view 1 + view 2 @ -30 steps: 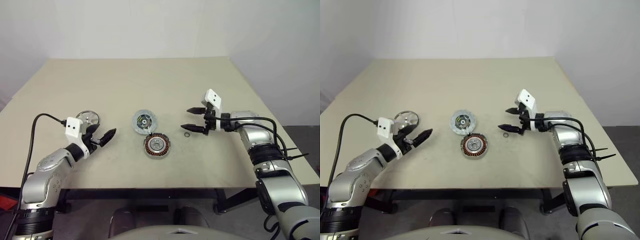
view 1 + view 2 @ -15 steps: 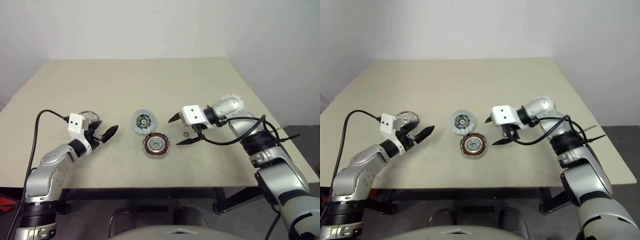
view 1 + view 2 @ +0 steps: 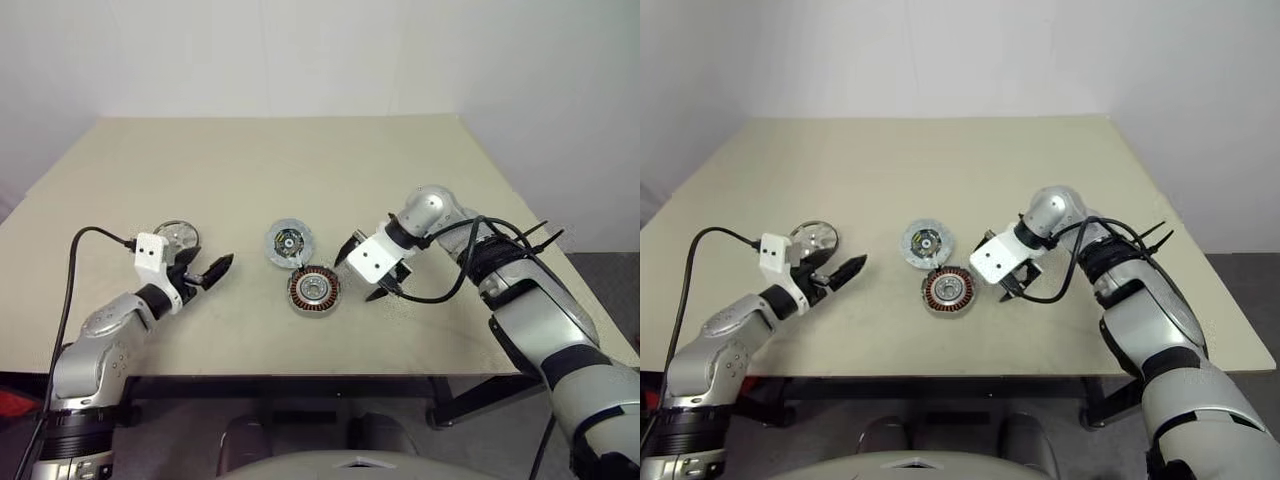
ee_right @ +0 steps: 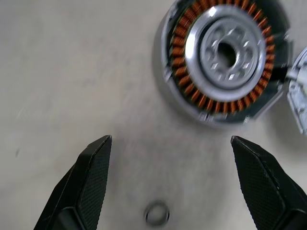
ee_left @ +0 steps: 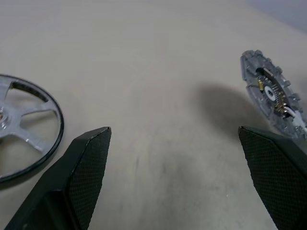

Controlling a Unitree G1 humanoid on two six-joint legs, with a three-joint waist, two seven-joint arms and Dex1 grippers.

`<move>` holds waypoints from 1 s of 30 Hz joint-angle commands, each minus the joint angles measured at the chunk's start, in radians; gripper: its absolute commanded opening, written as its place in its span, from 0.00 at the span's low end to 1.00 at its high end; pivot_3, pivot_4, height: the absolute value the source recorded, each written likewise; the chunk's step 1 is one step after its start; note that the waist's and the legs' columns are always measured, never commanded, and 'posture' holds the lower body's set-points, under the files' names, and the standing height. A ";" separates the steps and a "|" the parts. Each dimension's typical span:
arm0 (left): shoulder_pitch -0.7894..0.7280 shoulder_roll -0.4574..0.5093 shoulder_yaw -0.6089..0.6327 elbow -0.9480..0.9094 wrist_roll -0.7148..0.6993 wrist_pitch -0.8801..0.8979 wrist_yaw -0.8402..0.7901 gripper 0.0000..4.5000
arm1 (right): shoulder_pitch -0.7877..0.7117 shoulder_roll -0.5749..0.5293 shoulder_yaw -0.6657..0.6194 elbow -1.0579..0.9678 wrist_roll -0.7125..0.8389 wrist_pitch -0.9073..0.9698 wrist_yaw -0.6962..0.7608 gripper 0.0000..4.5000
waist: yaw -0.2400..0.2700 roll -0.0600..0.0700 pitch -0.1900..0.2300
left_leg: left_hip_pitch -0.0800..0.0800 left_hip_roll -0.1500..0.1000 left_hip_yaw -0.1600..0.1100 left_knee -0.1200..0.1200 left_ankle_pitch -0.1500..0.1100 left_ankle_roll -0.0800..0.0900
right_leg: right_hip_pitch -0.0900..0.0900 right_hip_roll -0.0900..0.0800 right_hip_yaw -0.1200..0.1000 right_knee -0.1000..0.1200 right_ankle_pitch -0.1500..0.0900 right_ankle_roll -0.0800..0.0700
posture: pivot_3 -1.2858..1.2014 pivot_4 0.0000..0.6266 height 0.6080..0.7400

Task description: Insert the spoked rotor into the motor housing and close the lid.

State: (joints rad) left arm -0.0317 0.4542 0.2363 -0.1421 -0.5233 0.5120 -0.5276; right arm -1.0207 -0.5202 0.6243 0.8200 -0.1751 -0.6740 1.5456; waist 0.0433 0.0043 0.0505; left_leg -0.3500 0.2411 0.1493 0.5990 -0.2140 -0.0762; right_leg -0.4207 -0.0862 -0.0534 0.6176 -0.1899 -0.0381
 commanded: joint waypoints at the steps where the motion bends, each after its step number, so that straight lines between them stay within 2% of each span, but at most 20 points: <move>1: -0.010 0.004 0.026 -0.033 0.005 -0.028 0.008 1.00 | -0.031 -0.031 0.043 -0.054 0.041 -0.051 0.069 1.00 | 0.000 0.000 0.000 | 0.000 0.000 0.000 0.000 0.000 0.000 | 0.000 0.000 0.000 0.000 0.000 0.000 | 0.52 0.00 1.00; 7: -0.030 0.000 0.017 -0.007 0.012 -0.040 0.014 1.00 | -0.021 -0.077 0.117 -0.233 0.135 -0.007 0.069 1.00 | 0.000 0.000 0.000 | 0.000 0.000 0.000 0.000 0.000 0.000 | 0.000 0.000 0.000 0.001 0.000 0.000 | 0.52 0.00 1.00; 13: -0.037 -0.005 0.011 0.001 0.017 -0.043 0.011 1.00 | -0.017 -0.069 0.128 -0.310 0.148 0.029 0.069 1.00 | 0.000 0.000 0.000 | 0.000 0.000 0.000 0.001 0.000 0.000 | 0.000 0.000 0.000 0.001 0.000 0.000 | 0.52 0.00 1.00; 26: -0.030 -0.002 0.017 -0.004 0.026 -0.046 0.014 1.00 | 0.012 0.042 0.118 -0.145 0.000 -0.023 0.008 1.00 | 0.000 -0.001 0.000 | 0.000 0.000 0.000 0.002 0.000 0.000 | 0.000 0.000 0.000 0.001 0.000 0.000 | 0.52 0.00 1.00; 29: -0.030 -0.002 0.018 -0.004 0.029 -0.047 0.018 1.00 | 0.012 0.051 0.116 -0.112 -0.020 -0.045 -0.002 0.87 | -0.001 -0.001 -0.001 | 0.000 0.000 0.000 0.002 0.000 0.000 | 0.000 0.000 0.000 0.002 0.000 0.000 | 0.52 0.00 1.00; 30: -0.030 -0.002 0.019 -0.004 0.029 -0.048 0.019 1.00 | 0.012 0.053 0.113 -0.108 -0.022 -0.049 -0.001 0.78 | 0.000 -0.001 -0.001 | 0.000 0.000 0.000 0.002 0.000 0.000 | 0.000 0.000 0.000 0.002 0.000 0.000 | 0.52 0.00 1.00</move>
State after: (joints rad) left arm -0.0568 0.4477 0.2348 -0.1247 -0.5008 0.4837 -0.5144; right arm -1.0024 -0.4628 0.7468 0.6964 -0.1758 -0.7054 1.5313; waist 0.0431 0.0031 0.0498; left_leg -0.3497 0.2413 0.1492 0.6007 -0.2140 -0.0761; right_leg -0.4207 -0.0862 -0.0531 0.6196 -0.1899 -0.0381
